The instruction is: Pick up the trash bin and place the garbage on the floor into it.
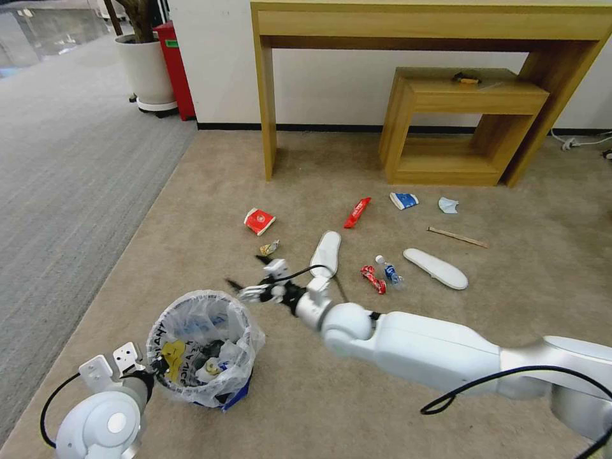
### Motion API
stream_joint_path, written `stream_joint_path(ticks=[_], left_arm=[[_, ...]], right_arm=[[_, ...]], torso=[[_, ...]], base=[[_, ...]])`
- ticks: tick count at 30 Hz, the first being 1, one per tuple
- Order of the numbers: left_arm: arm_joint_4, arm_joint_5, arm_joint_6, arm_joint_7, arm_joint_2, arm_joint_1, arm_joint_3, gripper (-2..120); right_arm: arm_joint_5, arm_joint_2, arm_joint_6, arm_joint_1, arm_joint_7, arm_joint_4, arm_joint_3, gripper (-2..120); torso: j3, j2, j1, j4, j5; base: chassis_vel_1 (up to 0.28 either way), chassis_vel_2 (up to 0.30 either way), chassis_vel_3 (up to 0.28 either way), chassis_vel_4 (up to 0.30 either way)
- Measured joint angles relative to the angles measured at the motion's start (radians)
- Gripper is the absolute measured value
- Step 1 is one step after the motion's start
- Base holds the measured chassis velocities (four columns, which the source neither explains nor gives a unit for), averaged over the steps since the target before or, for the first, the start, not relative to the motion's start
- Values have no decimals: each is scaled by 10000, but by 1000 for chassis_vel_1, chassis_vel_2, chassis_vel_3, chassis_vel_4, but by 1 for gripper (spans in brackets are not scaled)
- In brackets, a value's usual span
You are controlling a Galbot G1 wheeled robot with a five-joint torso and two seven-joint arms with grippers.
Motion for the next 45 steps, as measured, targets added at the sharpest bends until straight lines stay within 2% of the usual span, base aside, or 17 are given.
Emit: stream_joint_path(ticks=[2,3,6,8,10,12,13,16,20,23,24,25,35,38,39,45], left_arm=[[40,11,0,6,10,-18,64,0],[40,11,0,6,10,-18,64,0],[136,21,0,8,28,-101,190,0],[158,23,0,7,36,-117,220,0],[255,21,0,17,72,-208,366,0],[260,20,-1,22,73,-208,372,0],[263,27,0,39,73,-199,388,0],[237,38,0,50,54,-171,396,0],[135,162,-1,192,37,-39,419,0],[127,211,-1,228,37,-4,430,0],[101,258,0,256,36,30,477,0],[101,258,0,256,36,30,477,0],[134,707,-5,598,-34,131,771,0],[20,854,-9,694,-156,299,707,0],[-59,896,-6,726,-215,369,685,0],[-308,1006,-5,826,-306,573,573,0]], right_arm=[[-202,-535,152,-687,-363,-191,602,100],[-202,-535,152,-687,-363,-191,602,100],[-532,-1177,311,-1905,-672,-348,1648,100],[-611,-1283,341,-2129,-719,-378,1865,100],[-1063,-1891,510,-3342,-969,-551,3123,100],[-1112,-1948,530,-3463,-995,-579,3253,100],[-1329,-2120,641,-3958,-1101,-745,3770,100],[-1501,-2199,731,-4455,-1162,-883,4286,100],[-1823,-2357,862,-5784,-1388,-1084,5432,100],[-1910,-2387,925,-6082,-1530,-1129,5728,100],[-1980,-2417,1068,-6471,-1772,-1197,6186,100],[-1980,-2417,1068,-6471,-1772,-1197,6186,100],[-2568,-2686,1843,-8503,-2548,-1348,8530,100],[-2706,-2688,1953,-8680,-2720,-1466,8667,100],[-2762,-2680,1999,-8760,-2798,-1501,8736,100],[-3009,-2560,2173,-9083,-2907,-1596,8937,100]], torso=[[0,1,0,2,-1],[0,1,0,2,-1],[0,0,0,3,2],[0,1,0,0,1],[-1,0,-2,-6,0],[-1,0,-1,-5,-1],[-1,0,-1,-2,-1],[-1,0,-1,8,0],[-1,1,-1,-1,-1],[-1,0,-1,1,-1],[-1,0,-1,4,-1],[-1,0,-1,4,-1],[-2,1,-2,-4,-2],[-1,0,-1,-1,-1],[0,1,-1,8,-3],[0,1,1,1,-2]], base=[[0,0,0,0],[0,0,0,0],[0,0,0,0],[0,0,0,0],[0,0,0,0],[0,0,0,0],[0,0,0,0],[0,0,0,0],[0,0,0,0],[0,0,0,0],[0,0,0,0],[0,0,0,0],[0,0,0,0],[0,0,0,0],[0,0,0,0],[0,0,0,0]])
